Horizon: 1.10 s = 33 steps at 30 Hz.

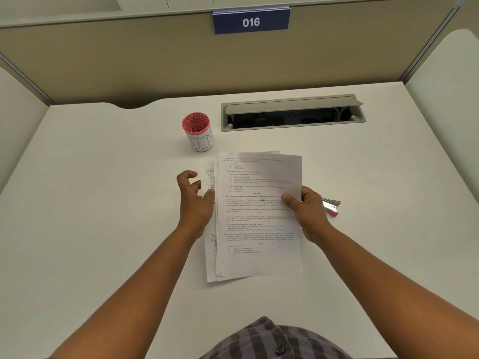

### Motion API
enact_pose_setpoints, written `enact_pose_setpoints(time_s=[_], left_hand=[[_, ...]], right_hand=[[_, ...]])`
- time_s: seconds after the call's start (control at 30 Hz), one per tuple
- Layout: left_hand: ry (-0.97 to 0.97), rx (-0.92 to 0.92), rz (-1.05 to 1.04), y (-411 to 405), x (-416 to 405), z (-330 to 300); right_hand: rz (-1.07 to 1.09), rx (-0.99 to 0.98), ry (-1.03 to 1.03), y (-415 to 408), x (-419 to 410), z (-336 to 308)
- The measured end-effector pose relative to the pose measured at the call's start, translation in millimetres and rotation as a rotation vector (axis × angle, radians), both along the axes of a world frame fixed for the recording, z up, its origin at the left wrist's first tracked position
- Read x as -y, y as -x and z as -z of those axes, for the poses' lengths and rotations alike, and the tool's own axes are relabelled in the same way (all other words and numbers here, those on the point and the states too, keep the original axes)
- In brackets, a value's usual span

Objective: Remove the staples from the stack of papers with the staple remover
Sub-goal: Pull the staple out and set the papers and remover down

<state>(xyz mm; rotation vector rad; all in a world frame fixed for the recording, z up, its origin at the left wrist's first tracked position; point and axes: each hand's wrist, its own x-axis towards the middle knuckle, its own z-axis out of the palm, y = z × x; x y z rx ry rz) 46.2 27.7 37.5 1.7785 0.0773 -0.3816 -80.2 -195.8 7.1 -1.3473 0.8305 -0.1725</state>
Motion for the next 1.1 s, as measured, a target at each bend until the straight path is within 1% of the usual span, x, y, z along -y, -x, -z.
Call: enact_pose_setpoints(time_s=[0.13,0.17,0.27,0.33,0.43,0.6,0.8,0.93,1.1], left_hand=[[-0.081,0.052,0.028,1,0,9],[-0.067,0.032,0.023,0,0,11],[0.009,-0.12,-0.003,-2,3,13],[0.023,-0.178,0.012,-2,3,14],[-0.009,-0.175,0.044,-2,1,19],[-0.022,-0.184,0.015,-1,2,19],[-0.039,-0.189,-0.026,-1,3,19],[-0.064,-0.187,-0.036,-2,3,18],[-0.049,-0.203,-0.057,-4,2,19]], right_hand=[[-0.01,-0.032,-0.001,6,0,7],[-0.015,-0.041,0.005,7,0,7],[-0.021,-0.05,0.011,10,1,10],[-0.027,-0.048,0.017,11,2,13],[-0.027,-0.064,0.024,12,3,16],[-0.03,-0.091,0.058,13,2,19],[-0.034,-0.12,0.171,16,-3,17],[-0.057,-0.125,0.172,18,-2,18],[0.006,-0.109,0.172,21,1,20]])
